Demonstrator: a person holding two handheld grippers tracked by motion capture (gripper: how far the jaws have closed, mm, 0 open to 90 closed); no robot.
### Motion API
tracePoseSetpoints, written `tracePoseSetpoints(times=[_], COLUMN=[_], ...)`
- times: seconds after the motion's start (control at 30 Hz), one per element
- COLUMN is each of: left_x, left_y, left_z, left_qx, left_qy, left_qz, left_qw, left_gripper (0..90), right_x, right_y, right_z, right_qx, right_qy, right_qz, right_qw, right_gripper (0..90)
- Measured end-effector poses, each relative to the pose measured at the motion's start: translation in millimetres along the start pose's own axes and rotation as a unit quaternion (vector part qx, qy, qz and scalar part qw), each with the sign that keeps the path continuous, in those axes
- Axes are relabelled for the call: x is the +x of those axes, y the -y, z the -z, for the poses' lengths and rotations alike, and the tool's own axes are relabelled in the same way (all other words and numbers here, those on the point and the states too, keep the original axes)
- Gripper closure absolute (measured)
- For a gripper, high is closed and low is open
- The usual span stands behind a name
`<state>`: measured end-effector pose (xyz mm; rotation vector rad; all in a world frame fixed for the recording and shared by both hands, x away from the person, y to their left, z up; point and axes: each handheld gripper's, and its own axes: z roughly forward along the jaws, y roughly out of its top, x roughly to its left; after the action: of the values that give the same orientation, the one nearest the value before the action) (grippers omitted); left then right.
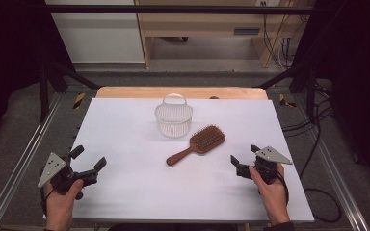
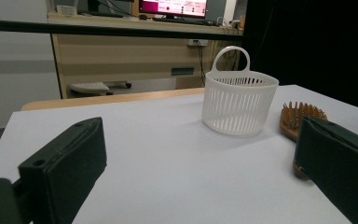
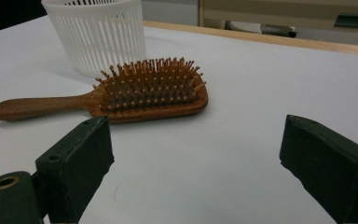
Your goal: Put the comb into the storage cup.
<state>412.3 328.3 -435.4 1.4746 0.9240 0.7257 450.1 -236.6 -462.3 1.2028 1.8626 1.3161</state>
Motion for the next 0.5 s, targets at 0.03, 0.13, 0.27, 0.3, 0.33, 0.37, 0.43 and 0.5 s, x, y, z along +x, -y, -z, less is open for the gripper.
tracePoseSetpoints(times=[0.03,0.13,0.27,0.3,0.33,0.37,0.43,0.5], left_x=[-0.3,-3.4,-5.9,-5.8,-5.8,-5.6,-5.7,-5.9], left_y=[0.2,1.4,1.1,1.5,1.5,1.9,2.1,2.3], left_z=[-0.8,-4.3,-5.7,-6.1,-6.1,-6.3,-6.5,-6.6], left_qx=[0.002,0.006,0.006,0.007,0.007,0.008,0.007,0.007], left_qy=[0.000,0.001,0.002,0.002,0.002,0.000,-0.002,-0.003], left_qz=[0.001,0.002,-0.002,0.000,0.000,0.002,0.005,0.006], left_qw=[1.0000,1.0000,1.0000,1.0000,1.0000,1.0000,1.0000,1.0000], left_gripper=[2.2,2.2,2.1,2.1,2.1,2.1,2.2,2.1], right_x=[0.1,1.2,1.3,1.5,1.5,1.5,2.2,2.6], right_y=[0.2,1.0,2.2,2.6,2.6,3.0,4.0,5.0], right_z=[-0.1,-1.1,-1.8,-2.4,-2.4,-2.6,-3.2,-3.9], right_qx=[0.003,0.011,0.018,0.021,0.021,0.024,0.034,0.042], right_qy=[-0.001,-0.002,-0.001,-0.001,-0.001,-0.001,0.003,0.005], right_qz=[-0.002,-0.001,-0.002,-0.004,-0.004,-0.004,-0.004,-0.005], right_qw=[1.0000,0.9999,0.9998,0.9998,0.9998,0.9997,0.9994,0.9991], right_gripper=[9.4,8.6,7.8,7.6,7.6,7.5,7.1,6.5])
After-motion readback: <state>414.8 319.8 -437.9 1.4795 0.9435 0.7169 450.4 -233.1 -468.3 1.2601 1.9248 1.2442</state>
